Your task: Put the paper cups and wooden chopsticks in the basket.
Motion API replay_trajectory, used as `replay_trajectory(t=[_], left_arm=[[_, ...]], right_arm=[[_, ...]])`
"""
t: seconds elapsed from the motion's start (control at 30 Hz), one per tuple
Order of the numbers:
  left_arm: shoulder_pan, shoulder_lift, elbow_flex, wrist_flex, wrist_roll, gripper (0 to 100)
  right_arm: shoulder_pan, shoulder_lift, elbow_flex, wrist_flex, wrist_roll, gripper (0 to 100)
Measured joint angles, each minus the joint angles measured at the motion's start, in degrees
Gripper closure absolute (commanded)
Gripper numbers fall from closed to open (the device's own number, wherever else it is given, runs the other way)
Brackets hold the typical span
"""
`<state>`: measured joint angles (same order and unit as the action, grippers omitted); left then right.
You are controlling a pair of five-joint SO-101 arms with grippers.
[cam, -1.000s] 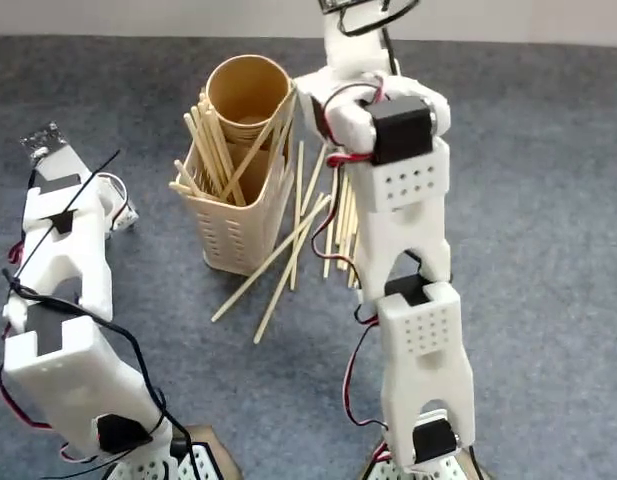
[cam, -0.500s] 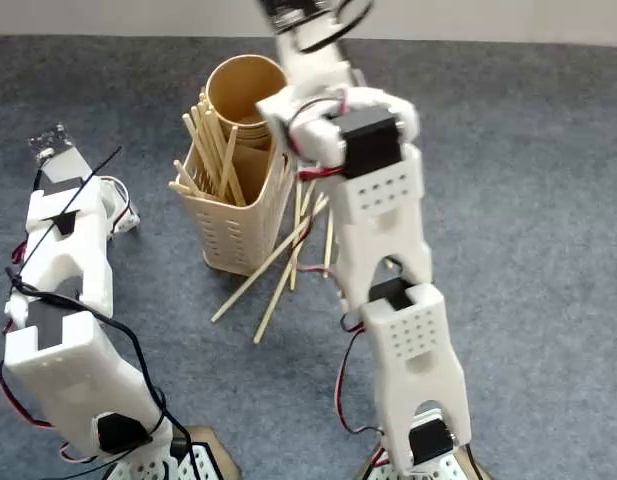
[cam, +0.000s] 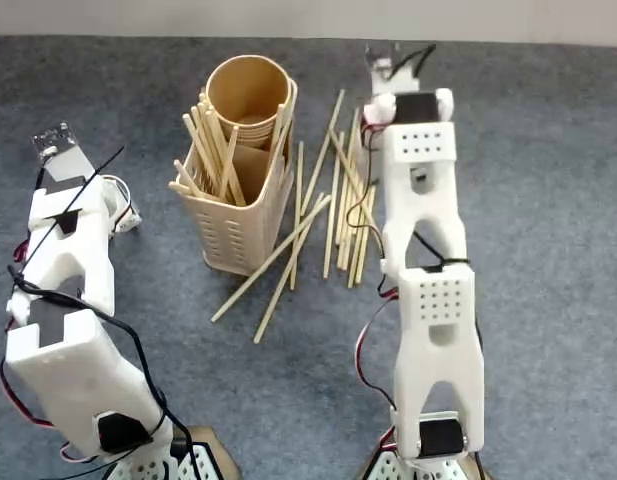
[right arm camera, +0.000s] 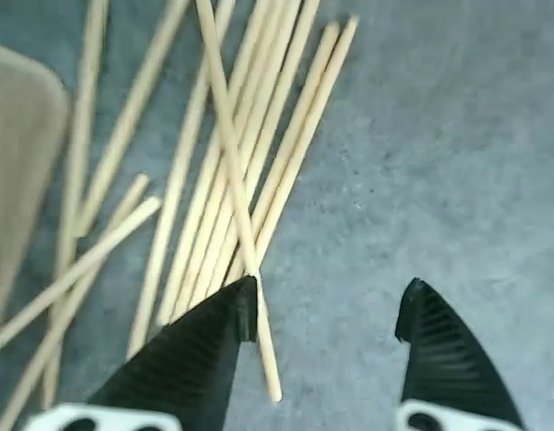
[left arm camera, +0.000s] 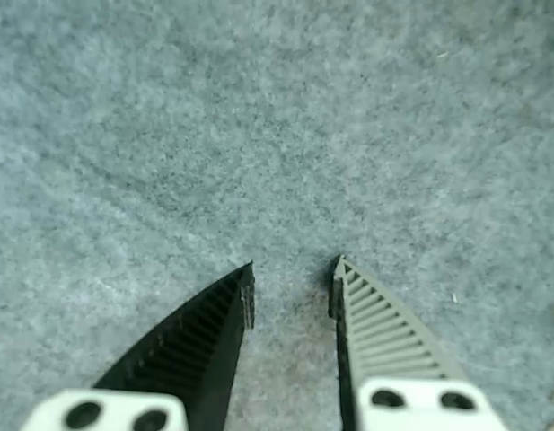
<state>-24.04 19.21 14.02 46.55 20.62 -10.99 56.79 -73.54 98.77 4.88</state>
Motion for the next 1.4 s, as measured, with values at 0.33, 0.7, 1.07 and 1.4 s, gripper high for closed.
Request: replay_trajectory(t=[0.33, 0.7, 1.07, 1.4], left_arm=[[0.0, 0.0, 0.0, 0.0, 0.0, 83], [0.0, 0.09, 0.0, 0.0, 0.0, 83], [0.0, 0.09, 0.0, 0.0, 0.0, 83], [0.0, 0.09, 0.0, 0.0, 0.0, 83]], right_arm=[[-0.09, 15.91, -9.14, -2.73, 2.37, 74.6], [-1.32, 20.92, -21.01, 0.0, -0.62, 74.6], [-1.32, 21.01, -21.01, 0.35, -2.81, 74.6], [0.26, 25.67, -22.07, 0.62, -0.09, 74.6]])
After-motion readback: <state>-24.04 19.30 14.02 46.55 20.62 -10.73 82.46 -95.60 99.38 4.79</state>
